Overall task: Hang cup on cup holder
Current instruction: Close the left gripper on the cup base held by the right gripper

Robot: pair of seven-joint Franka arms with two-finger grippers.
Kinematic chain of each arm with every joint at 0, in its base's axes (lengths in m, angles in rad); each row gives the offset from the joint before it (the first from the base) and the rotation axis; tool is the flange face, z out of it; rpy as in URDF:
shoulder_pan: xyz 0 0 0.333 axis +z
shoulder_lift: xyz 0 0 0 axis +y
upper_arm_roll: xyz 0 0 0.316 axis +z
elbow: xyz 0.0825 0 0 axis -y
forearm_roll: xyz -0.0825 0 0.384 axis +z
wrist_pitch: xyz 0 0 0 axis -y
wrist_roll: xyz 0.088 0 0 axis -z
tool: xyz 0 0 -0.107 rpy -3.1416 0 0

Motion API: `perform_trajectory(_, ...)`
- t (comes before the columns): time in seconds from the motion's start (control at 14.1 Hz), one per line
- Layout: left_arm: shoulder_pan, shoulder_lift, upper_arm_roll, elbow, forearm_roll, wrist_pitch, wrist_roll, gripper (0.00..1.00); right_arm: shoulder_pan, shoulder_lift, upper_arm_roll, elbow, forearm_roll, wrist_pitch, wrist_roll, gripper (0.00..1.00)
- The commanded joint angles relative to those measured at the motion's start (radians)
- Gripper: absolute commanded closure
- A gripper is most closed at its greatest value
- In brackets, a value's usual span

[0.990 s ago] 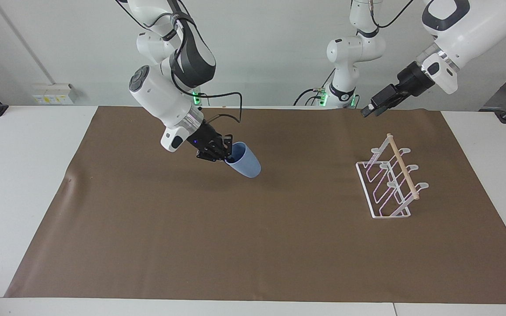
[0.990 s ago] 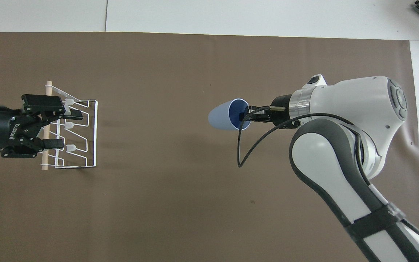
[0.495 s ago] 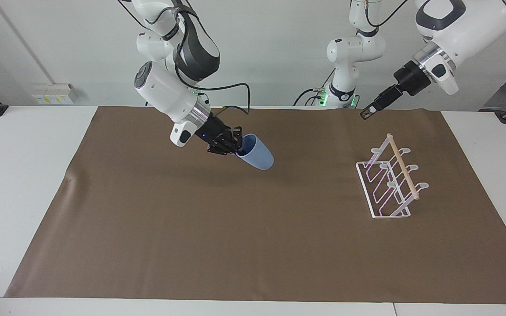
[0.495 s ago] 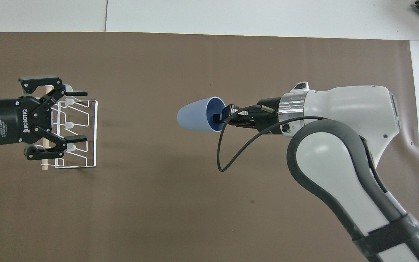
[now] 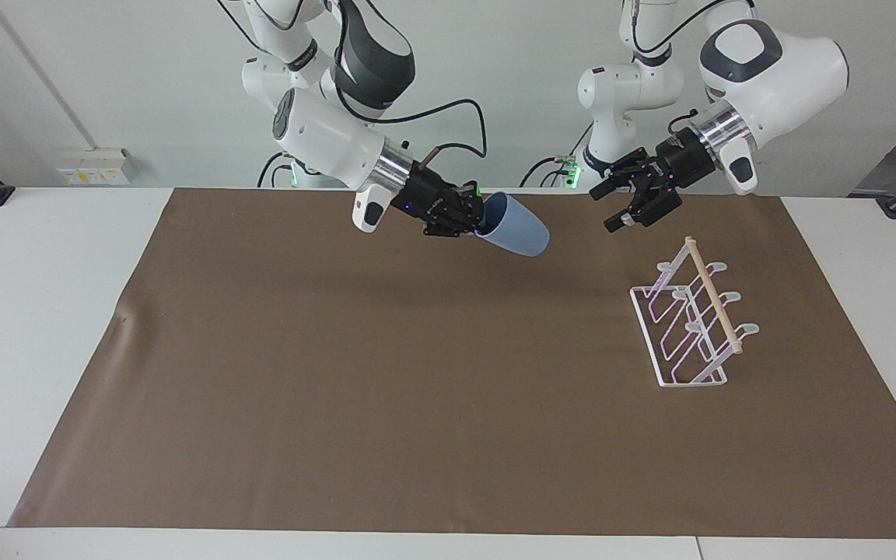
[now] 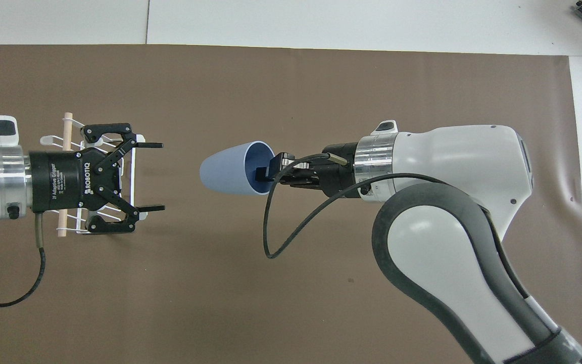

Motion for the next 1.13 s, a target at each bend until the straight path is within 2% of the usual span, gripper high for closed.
perform_trajectory(0.0,-0.041,-0.01,0.012,-0.013,-0.018,-0.007,-0.096,0.0,-0.014,-0.012,0.049,0.002,0.044,0.058,0.017,1.0)
perform_trajectory(0.28,-0.043,-0.01,0.003,-0.012,-0.018,0.001,-0.13,0.0,-0.014,-0.01,0.115,0.002,0.08,0.161,0.037,1.0)
perform_trajectory(0.64,-0.066,-0.006,-0.002,-0.012,-0.063,0.116,-0.181,0.0,0.006,-0.012,0.118,0.002,0.109,0.169,0.04,1.0)
perform_trajectory(1.06,-0.083,-0.001,-0.001,-0.009,-0.067,0.133,-0.179,0.0,0.004,-0.012,0.118,0.002,0.109,0.167,0.04,1.0)
